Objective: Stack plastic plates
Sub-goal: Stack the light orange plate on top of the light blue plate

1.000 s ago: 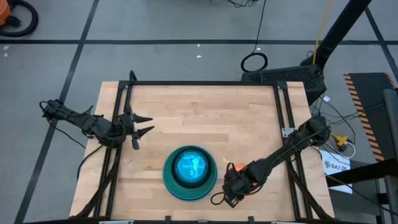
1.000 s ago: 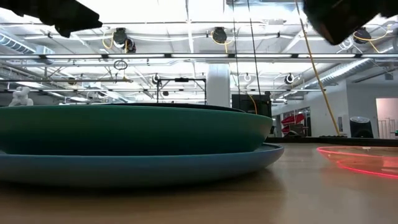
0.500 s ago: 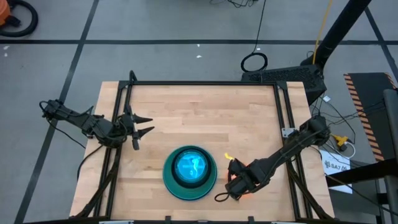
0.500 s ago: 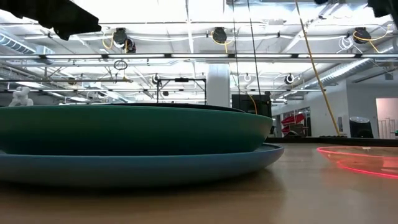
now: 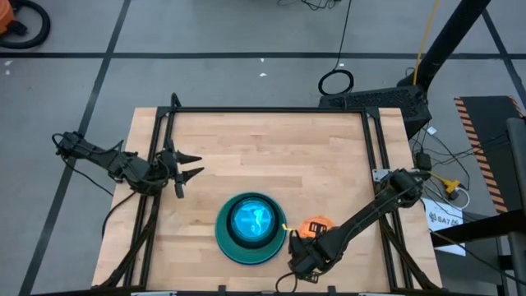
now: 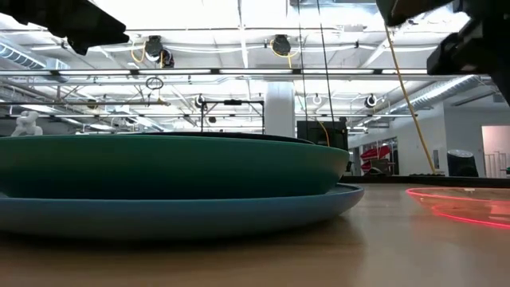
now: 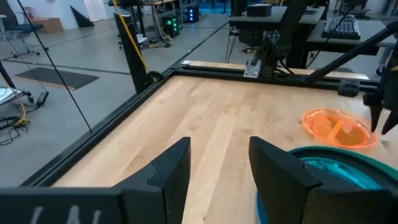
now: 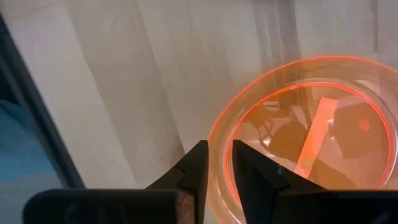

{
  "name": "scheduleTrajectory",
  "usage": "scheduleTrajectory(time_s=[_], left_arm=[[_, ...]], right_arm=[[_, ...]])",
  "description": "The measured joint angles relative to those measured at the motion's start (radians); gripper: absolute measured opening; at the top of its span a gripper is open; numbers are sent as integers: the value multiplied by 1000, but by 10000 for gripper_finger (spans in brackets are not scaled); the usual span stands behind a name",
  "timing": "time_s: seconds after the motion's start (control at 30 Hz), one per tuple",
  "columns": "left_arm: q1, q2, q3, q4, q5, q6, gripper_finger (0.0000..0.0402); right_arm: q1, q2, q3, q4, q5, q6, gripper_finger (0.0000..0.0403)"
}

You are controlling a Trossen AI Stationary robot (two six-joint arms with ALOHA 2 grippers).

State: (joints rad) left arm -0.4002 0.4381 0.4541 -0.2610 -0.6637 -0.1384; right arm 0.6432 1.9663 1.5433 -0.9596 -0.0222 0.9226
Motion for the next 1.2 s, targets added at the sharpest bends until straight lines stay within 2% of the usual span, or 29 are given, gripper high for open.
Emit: scheduleTrajectory(time_s=[0.33,0.47,0.67,0.9,1.2], left_arm=[[-1,0,0,-22,0,-25,170],[0,0,0,-42,0,-34,170],[0,0,0,-44,0,-36,170],[0,0,0,-46,0,-36,170],[0,0,0,-51,0,-47,170]], right_arm=[[16,11,0,9,51,14,157],[16,15,0,33,55,11,179],[16,17,0,31,103,108,178],[16,54,0,45,101,182,172],[16,126,3,51,101,207,164]])
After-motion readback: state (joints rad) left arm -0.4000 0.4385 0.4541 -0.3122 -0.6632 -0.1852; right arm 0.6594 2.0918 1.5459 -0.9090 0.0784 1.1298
